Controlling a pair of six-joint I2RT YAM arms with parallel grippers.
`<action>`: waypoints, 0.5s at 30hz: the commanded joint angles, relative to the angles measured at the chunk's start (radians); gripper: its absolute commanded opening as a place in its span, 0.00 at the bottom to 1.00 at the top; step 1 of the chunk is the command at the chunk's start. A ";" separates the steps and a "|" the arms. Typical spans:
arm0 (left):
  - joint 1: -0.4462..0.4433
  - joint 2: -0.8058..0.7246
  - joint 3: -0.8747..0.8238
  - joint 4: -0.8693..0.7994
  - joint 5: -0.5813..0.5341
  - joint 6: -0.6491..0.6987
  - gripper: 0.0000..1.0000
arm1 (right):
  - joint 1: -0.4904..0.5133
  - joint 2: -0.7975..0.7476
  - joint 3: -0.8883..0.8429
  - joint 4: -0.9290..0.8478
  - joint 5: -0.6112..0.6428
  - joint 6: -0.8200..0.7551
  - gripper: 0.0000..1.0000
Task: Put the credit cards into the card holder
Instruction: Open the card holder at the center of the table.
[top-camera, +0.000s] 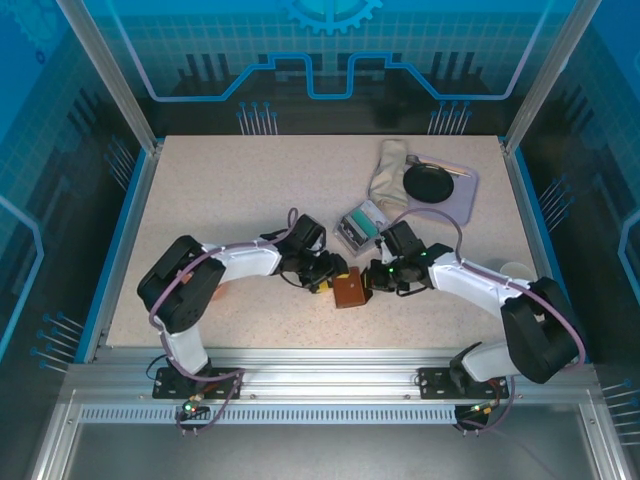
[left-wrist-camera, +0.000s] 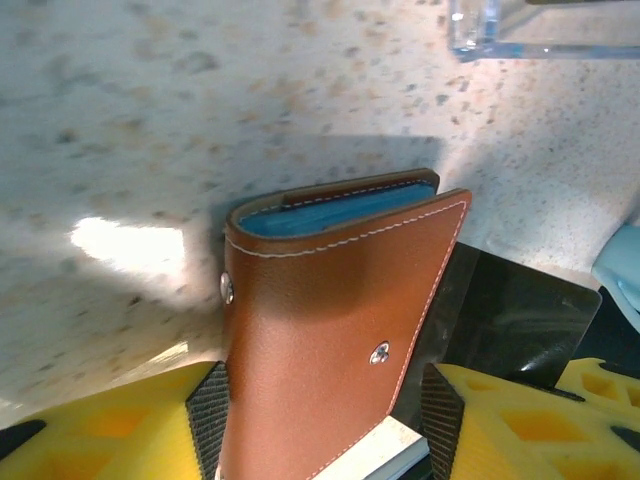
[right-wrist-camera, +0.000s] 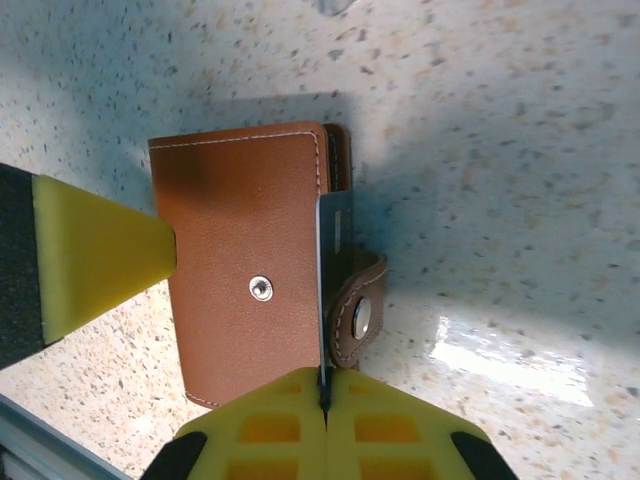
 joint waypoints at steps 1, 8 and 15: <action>-0.025 0.023 0.054 0.024 0.052 0.031 0.59 | -0.042 -0.042 -0.016 0.050 -0.142 0.010 0.02; -0.026 0.019 0.064 -0.001 0.040 0.045 0.63 | -0.092 -0.055 -0.024 0.079 -0.229 0.019 0.03; -0.028 -0.021 0.064 -0.003 0.036 0.077 0.73 | -0.101 -0.058 -0.029 0.118 -0.275 0.056 0.02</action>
